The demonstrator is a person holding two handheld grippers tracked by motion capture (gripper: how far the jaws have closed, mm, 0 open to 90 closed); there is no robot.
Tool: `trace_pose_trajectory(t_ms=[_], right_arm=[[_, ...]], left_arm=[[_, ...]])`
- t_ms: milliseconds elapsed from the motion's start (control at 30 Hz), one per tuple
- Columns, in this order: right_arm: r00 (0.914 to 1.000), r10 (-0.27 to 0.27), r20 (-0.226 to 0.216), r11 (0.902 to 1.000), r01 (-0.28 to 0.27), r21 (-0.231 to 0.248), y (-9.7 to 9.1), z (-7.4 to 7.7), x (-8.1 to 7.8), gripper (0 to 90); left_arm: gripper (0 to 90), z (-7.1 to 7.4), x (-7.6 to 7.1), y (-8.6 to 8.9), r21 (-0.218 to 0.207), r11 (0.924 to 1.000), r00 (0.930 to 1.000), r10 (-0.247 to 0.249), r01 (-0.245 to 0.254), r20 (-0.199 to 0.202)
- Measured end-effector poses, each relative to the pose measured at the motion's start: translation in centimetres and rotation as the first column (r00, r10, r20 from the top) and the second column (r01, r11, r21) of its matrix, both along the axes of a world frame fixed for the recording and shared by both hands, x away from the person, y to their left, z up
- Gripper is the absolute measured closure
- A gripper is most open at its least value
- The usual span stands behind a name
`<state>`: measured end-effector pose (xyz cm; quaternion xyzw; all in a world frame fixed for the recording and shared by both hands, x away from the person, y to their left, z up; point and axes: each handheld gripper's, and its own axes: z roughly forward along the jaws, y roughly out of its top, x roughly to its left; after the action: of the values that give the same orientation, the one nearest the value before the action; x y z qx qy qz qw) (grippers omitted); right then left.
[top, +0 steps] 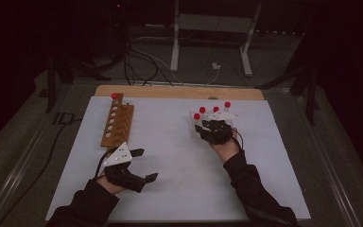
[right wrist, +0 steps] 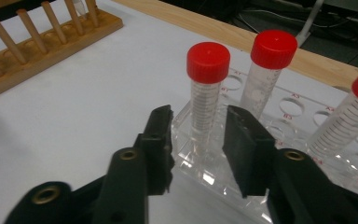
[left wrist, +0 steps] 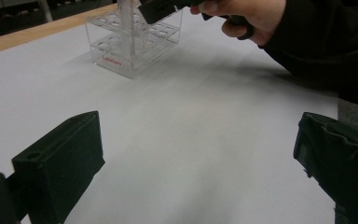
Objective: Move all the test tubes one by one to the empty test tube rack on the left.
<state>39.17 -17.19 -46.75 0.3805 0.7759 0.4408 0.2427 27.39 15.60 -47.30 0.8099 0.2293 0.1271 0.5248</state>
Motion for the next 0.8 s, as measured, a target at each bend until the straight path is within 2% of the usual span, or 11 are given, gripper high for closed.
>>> trace_pose_trajectory(t_ms=[167,400,500,800], right_arm=[[0.9999,-0.011,-0.006,0.9998,0.010,-0.018,0.4,-0.1,0.7,63.8],[0.9998,-0.012,-0.017,0.9998,0.012,-0.013,0.9,-0.6,1.5,66.0],[0.9997,-0.016,-0.020,0.9995,0.015,-0.026,1.0,-0.8,1.7,67.2],[0.9993,-0.027,-0.024,0.9993,0.027,-0.025,1.1,-1.0,2.1,72.5]], left_arm=[[2.2,0.0,0.1,0.0,-0.002,1.0000,1.0000,0.002,-0.002,-0.001],[2.2,-0.1,0.1,0.0,-0.003,1.0000,1.0000,-0.006,0.006,-0.007],[2.2,-0.1,0.2,0.1,-0.001,1.0000,0.9999,-0.006,0.006,-0.012],[2.3,-0.3,0.2,0.0,-0.001,0.9999,0.9998,-0.011,0.011,-0.016]])
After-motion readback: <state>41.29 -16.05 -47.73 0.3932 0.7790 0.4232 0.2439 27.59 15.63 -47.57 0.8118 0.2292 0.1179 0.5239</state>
